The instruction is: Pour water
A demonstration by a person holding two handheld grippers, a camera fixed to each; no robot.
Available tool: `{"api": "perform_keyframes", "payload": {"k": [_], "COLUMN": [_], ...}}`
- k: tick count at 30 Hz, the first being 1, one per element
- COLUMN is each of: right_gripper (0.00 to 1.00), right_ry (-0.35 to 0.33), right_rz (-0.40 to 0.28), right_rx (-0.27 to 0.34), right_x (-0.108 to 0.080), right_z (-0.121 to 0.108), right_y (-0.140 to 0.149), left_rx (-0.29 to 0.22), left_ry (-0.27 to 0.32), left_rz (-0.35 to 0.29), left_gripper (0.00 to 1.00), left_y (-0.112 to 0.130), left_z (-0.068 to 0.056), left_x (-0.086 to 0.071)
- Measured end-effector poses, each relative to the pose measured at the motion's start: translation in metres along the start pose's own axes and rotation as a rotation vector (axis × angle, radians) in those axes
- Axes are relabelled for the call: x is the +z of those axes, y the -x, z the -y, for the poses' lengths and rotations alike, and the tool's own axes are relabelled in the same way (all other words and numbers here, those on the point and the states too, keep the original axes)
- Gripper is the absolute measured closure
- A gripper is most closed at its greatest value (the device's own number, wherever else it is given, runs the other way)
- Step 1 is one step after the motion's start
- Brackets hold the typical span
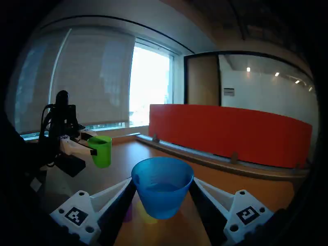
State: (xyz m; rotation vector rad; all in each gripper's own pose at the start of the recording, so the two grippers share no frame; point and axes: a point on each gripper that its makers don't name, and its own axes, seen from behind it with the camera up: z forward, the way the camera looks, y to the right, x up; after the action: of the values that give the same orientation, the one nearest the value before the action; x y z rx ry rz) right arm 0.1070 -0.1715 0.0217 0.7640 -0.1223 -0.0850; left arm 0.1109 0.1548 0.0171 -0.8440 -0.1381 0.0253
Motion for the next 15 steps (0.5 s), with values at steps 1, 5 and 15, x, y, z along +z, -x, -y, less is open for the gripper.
{"api": "perform_keyframes", "payload": {"k": [1, 5, 15], "right_gripper": [0.11, 0.11, 0.11], "right_ry": [-0.001, -0.005, -0.013], "right_rz": [-0.004, -0.020, -0.052], "right_rx": [-0.001, -0.007, -0.010], "right_x": [0.000, 0.001, 0.002], "right_z": [0.001, 0.002, 0.002], "right_y": [-0.001, -0.006, -0.019], "left_rx": [0.000, 0.001, 0.006], "left_ry": [0.000, 0.000, 0.011], "left_rz": [-0.001, -0.004, 0.001], "left_gripper": [0.14, 0.14, 0.14], "left_y": [0.000, 0.000, 0.008], "left_z": [0.000, -0.001, -0.007], "left_x": [0.000, -0.002, -0.003]}}
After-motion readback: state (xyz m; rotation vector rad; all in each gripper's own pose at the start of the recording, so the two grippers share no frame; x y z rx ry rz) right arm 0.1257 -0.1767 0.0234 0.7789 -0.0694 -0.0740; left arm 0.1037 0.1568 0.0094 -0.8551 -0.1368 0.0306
